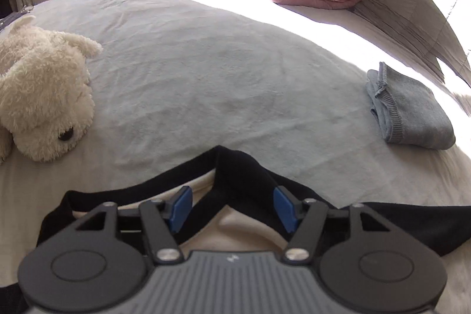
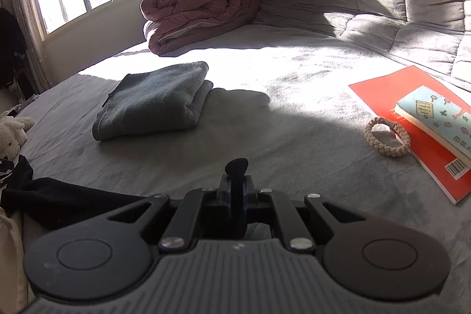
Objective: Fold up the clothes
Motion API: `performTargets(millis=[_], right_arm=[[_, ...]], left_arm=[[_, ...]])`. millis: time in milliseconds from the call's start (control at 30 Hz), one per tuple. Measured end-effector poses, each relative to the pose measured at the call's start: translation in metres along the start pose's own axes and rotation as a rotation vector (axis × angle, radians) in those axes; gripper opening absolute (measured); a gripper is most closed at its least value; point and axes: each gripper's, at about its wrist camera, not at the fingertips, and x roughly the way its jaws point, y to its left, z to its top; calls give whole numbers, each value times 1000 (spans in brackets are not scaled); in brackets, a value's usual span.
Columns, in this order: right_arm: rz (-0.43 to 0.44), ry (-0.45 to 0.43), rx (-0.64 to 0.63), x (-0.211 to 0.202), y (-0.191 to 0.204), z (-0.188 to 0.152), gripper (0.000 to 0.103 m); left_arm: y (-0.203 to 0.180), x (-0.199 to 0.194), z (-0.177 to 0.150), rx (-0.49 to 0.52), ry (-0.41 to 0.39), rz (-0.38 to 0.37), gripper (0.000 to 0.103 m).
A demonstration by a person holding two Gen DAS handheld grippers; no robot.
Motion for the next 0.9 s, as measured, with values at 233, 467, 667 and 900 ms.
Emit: performTargets(millis=[233,467,667,900], right_arm=[[-7,6,-24,6,1,2,7],[-34,23,-41,16,1,1,7],[-119,-99,-47,4,2,23,7],[-207,-56,-38,54,-13,63,7]], left_arm=[[8,24,2,33,-93,-44,62],[1,35,-4,4,-122,-65,8],[1,11,-8,-86,-334,-16,7],[-5,27,-13,-165,-402,24,7]])
